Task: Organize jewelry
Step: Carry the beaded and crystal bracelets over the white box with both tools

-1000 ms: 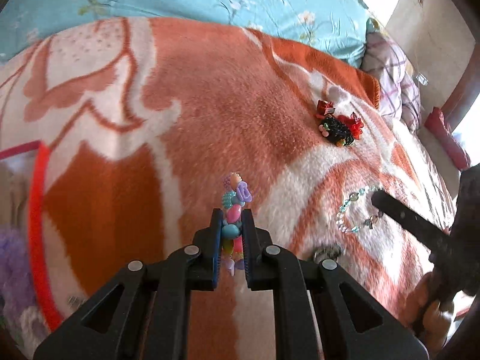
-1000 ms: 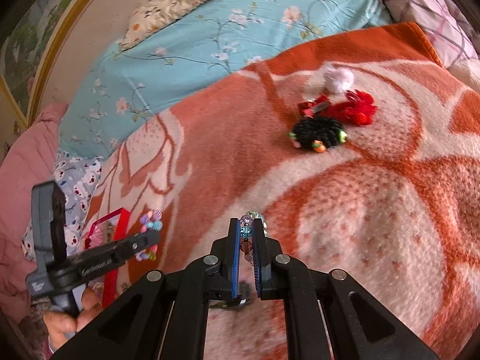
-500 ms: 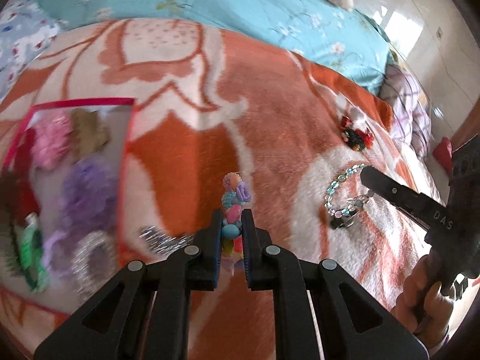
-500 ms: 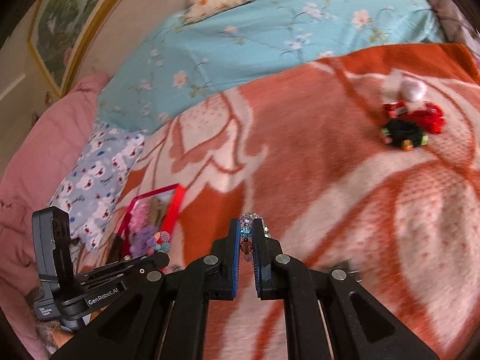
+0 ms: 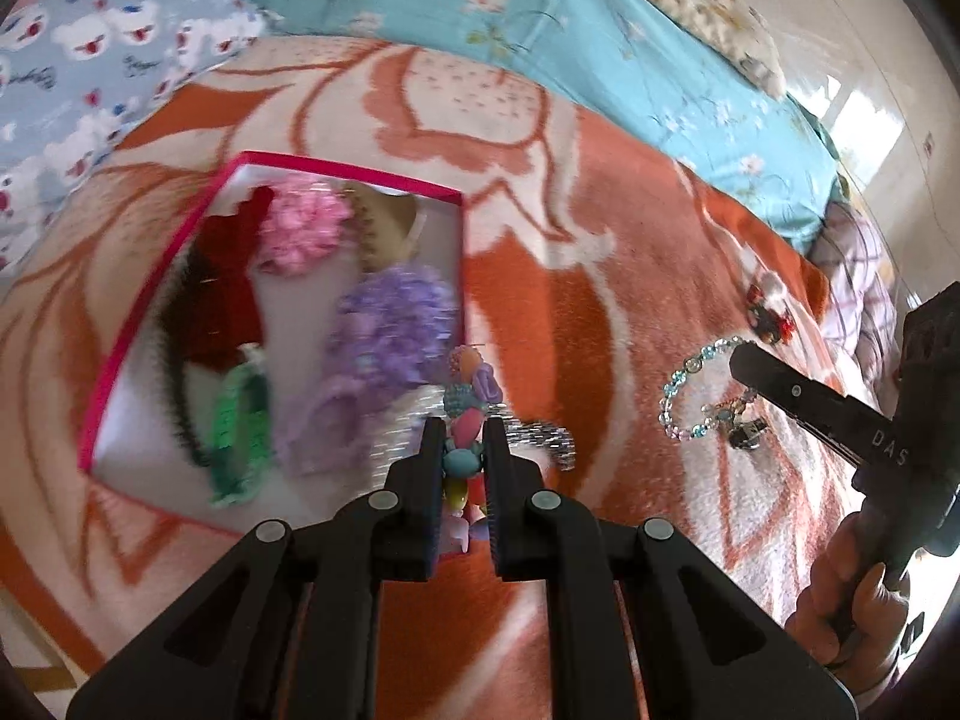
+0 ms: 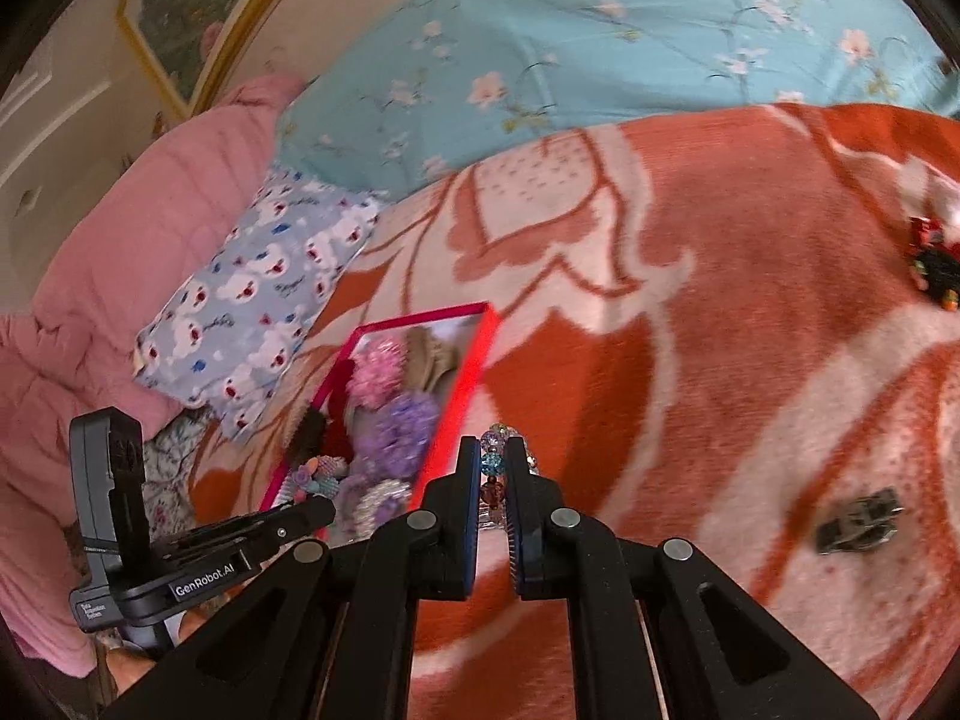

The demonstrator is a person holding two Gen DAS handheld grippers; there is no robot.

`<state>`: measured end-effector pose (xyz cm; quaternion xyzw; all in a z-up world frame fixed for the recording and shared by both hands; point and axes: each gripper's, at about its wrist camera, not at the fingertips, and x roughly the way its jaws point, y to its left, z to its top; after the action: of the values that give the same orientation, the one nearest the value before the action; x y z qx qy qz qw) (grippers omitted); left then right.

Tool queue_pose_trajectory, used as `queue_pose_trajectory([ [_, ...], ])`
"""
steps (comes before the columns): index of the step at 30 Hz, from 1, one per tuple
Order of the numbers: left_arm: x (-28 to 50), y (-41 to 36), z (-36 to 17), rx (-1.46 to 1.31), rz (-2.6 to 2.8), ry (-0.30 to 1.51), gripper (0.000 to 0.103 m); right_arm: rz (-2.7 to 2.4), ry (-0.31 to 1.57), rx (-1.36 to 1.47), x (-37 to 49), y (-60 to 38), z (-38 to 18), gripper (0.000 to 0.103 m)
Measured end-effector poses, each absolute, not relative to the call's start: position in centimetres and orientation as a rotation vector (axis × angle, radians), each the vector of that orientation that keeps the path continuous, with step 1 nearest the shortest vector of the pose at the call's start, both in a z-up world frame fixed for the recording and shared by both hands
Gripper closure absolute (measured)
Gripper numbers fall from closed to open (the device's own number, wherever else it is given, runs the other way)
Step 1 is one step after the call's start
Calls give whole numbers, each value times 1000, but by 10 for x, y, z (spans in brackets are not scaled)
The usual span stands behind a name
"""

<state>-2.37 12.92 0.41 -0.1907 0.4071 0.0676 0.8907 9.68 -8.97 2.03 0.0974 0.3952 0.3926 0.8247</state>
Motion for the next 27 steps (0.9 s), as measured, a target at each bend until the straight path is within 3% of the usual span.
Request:
queue_pose_trajectory([
  [17,-64,193,-9,-460,261,838,93,1057,894,109,54,10,18,96],
  [27,-62,208,-20,-481,271,858,93,1129,967,74,50,53,-11,96],
])
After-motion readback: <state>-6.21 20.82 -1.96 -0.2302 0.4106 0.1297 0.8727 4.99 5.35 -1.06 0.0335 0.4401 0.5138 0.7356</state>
